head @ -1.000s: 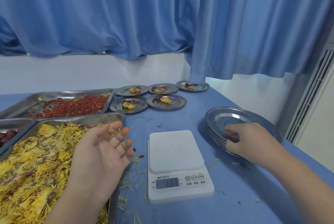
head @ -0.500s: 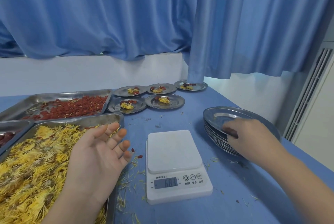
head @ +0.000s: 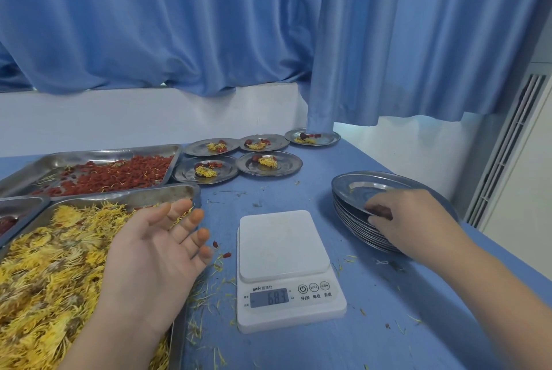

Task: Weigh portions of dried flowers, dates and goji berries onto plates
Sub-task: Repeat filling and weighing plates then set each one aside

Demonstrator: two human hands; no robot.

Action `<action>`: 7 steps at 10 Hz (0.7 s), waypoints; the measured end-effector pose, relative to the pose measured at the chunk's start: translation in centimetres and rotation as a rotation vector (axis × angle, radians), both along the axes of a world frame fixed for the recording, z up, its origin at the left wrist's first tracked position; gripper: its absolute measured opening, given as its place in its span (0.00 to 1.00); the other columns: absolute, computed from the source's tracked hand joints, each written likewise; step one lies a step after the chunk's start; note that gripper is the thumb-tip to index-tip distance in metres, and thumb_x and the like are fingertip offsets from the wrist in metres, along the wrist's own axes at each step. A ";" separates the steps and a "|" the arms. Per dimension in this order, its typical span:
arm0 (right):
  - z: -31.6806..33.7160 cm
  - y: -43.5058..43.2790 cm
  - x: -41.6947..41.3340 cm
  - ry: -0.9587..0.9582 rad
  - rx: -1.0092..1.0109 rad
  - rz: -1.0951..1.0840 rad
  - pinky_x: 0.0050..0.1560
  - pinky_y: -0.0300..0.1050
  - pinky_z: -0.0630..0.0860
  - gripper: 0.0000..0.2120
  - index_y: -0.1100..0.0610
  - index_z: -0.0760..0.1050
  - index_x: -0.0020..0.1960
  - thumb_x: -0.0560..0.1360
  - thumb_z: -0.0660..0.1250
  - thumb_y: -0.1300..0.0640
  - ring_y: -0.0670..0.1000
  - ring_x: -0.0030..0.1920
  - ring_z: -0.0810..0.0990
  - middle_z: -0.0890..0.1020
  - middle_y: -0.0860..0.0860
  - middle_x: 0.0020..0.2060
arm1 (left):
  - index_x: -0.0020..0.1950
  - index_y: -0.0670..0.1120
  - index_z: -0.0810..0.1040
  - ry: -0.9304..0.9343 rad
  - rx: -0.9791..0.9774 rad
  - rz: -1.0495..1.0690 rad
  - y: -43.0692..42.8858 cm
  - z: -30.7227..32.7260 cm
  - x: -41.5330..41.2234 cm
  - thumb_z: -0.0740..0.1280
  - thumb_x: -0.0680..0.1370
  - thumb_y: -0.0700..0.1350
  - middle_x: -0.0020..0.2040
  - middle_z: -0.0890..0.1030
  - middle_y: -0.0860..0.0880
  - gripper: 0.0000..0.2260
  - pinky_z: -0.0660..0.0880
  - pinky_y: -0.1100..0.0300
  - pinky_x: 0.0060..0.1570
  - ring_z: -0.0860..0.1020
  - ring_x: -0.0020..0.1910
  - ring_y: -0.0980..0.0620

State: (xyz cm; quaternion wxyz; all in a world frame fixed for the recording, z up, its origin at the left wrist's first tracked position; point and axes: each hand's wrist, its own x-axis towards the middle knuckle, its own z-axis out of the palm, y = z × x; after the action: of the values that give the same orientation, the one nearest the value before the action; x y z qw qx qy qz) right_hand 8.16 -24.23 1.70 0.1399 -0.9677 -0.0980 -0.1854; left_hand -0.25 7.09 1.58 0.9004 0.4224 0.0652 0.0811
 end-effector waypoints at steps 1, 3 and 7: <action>0.5 -0.4 -0.1 -0.128 -0.051 -0.031 0.41 0.47 0.76 0.04 0.55 0.81 0.40 0.73 0.68 0.58 0.55 0.38 0.78 0.83 0.50 0.34 | 0.48 0.47 0.79 -0.004 -0.002 -0.003 0.0 0.0 0.0 0.61 0.75 0.49 0.40 0.80 0.48 0.09 0.69 0.55 0.40 0.77 0.34 0.49; 0.8 -1.2 -0.1 -0.262 -0.014 -0.074 0.40 0.52 0.77 0.05 0.61 0.81 0.37 0.71 0.71 0.62 0.61 0.40 0.80 0.83 0.58 0.34 | 0.47 0.47 0.79 -0.006 0.000 -0.005 0.0 -0.1 0.0 0.62 0.75 0.49 0.41 0.80 0.47 0.09 0.69 0.55 0.40 0.77 0.34 0.49; 0.6 -0.8 -0.1 -0.217 0.126 -0.035 0.37 0.47 0.71 0.14 0.53 0.71 0.32 0.68 0.74 0.63 0.51 0.36 0.74 0.74 0.44 0.32 | 0.47 0.47 0.79 -0.006 0.003 -0.005 0.0 -0.1 0.0 0.63 0.75 0.50 0.41 0.80 0.48 0.09 0.69 0.55 0.40 0.77 0.34 0.49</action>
State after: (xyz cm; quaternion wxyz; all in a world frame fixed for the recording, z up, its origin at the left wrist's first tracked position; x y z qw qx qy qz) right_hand 8.04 -25.01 2.30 0.1857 -0.9328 -0.0836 -0.2973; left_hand -0.24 7.09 1.45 0.9001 0.4238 0.0612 0.0801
